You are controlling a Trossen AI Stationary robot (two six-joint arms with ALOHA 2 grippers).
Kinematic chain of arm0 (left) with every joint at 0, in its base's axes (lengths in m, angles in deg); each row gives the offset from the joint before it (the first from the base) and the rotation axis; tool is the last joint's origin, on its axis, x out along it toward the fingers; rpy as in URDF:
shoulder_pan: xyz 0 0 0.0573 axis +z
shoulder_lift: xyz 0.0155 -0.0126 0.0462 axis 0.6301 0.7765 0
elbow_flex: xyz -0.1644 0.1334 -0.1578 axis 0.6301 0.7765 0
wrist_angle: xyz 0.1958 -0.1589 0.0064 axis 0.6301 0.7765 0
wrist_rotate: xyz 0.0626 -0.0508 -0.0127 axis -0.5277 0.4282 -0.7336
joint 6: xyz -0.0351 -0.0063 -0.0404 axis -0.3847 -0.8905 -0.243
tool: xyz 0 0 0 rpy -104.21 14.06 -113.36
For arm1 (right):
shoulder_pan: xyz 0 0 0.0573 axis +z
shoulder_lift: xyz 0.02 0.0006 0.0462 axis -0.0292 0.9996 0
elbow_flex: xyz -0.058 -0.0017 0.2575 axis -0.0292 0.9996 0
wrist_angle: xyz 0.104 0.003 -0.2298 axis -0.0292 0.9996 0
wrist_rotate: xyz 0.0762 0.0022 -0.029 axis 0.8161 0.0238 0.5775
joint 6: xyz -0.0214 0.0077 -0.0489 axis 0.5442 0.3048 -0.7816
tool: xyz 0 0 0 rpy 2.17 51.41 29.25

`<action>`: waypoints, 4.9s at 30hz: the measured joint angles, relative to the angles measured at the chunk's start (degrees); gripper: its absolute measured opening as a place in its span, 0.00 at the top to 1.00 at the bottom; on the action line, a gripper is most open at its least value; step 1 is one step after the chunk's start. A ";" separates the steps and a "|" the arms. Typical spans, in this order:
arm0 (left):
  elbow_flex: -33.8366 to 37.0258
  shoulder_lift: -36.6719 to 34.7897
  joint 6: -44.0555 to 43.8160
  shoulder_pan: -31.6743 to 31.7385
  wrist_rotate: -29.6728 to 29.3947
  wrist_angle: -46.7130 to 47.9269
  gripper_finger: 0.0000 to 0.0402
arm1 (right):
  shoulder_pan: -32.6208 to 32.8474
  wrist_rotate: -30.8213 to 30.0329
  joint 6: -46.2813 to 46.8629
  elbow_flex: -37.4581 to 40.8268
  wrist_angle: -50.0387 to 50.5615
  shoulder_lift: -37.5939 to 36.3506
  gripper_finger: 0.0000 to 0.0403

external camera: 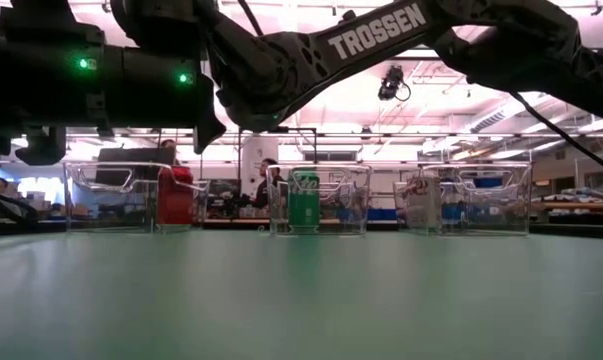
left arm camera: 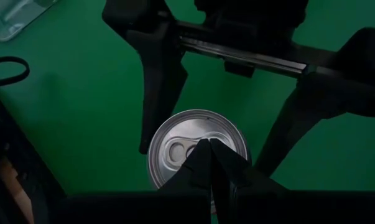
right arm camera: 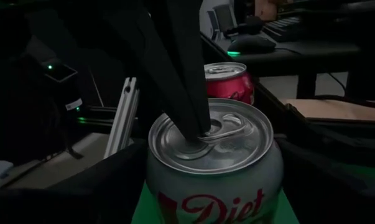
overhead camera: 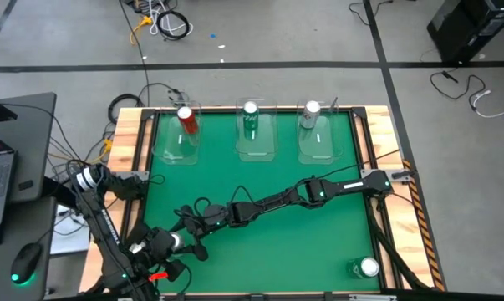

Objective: Sort soda cans
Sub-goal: Put the white soda can into the right transparent bin

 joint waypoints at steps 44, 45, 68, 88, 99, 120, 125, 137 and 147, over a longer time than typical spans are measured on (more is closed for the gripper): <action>-9.30 -0.37 13.24 -0.04 -21.49 4.98 1.00 | -8.62 -7.77 -17.27 0.13 46.47 -22.01 0.24; -9.31 -0.37 13.47 -0.04 -21.66 4.90 1.00 | -9.09 -8.00 -17.55 0.13 47.47 -22.74 0.24; -9.35 -0.37 17.29 0.74 -25.98 4.79 1.00 | -21.29 -27.52 -21.55 0.00 74.81 -54.31 0.24; -9.35 -0.37 19.56 2.80 -27.45 4.70 1.00 | -33.10 -33.44 -9.49 32.60 81.65 -83.74 0.24; -9.35 -0.39 22.86 4.82 -28.89 3.85 1.00 | -34.90 -38.04 -1.97 74.83 51.24 -105.51 0.24; -9.35 -0.42 23.91 6.69 -30.14 1.62 1.00 | -31.60 -57.05 7.48 124.85 -8.76 -109.19 0.24; -9.35 -0.42 24.00 7.35 -30.18 1.63 1.00 | -32.58 -57.02 9.03 129.39 -17.58 -104.69 0.24; -9.35 -0.42 25.85 8.74 -31.27 -0.47 1.00 | -34.96 -52.83 5.70 127.34 -31.46 -85.68 0.24; -9.33 -0.42 27.21 9.90 -33.12 -1.59 1.00 | -36.88 -48.97 4.05 126.42 -47.34 -73.28 0.24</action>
